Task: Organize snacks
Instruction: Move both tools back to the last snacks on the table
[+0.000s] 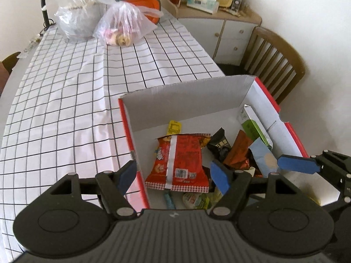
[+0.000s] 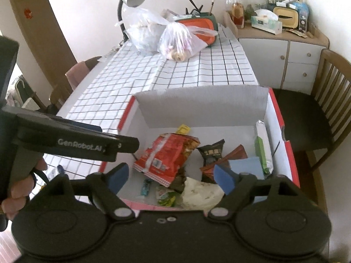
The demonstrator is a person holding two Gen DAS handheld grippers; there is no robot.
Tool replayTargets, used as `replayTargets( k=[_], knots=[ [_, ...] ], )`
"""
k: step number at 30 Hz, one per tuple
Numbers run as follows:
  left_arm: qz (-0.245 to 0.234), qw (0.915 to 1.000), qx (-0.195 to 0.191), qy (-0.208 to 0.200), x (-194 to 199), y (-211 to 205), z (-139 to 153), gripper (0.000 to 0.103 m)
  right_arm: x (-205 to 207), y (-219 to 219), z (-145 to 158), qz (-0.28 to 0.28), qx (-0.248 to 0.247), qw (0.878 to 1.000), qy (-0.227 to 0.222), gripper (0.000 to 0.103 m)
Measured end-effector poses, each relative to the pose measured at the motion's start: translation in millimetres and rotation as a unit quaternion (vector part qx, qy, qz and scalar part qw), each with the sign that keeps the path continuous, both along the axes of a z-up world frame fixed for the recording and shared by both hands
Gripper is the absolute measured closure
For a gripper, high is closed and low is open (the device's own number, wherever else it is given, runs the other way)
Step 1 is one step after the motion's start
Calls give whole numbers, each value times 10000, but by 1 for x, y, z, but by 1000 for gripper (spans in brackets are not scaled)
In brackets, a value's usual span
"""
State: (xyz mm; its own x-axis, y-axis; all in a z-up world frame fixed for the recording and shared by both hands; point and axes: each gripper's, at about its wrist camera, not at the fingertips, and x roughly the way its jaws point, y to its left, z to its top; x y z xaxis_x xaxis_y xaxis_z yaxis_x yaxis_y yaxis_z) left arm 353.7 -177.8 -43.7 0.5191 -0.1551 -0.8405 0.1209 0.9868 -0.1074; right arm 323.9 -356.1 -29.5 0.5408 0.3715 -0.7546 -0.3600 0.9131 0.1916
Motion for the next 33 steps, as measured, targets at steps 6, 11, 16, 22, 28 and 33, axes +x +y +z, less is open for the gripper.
replayTargets(
  k=[6, 11, 16, 22, 28, 33],
  knots=[
    [-18, 9993, -218, -295, -27, 23, 16, 29, -16, 9, 12, -33, 114, 9998, -162, 15],
    [-48, 9981, -358, -490, -51, 44, 24, 27, -31, 24, 18, -19, 178, 9996, -235, 14],
    [-37, 9975, -354, -618, -74, 67, 26, 25, -46, 43, 22, 58, 242, 9993, -292, 5],
    [194, 9967, -337, -707, -98, 105, 25, 23, -61, 71, 22, 188, 370, 9986, -325, 2],
    [417, 9966, -301, -642, -115, 153, 20, 23, -72, 105, 12, 298, 404, 9985, -226, 1],
    [579, 9963, -205, -597, -131, 194, 14, 23, -78, 135, 3, 357, 369, 9986, -119, 1]
  ],
)
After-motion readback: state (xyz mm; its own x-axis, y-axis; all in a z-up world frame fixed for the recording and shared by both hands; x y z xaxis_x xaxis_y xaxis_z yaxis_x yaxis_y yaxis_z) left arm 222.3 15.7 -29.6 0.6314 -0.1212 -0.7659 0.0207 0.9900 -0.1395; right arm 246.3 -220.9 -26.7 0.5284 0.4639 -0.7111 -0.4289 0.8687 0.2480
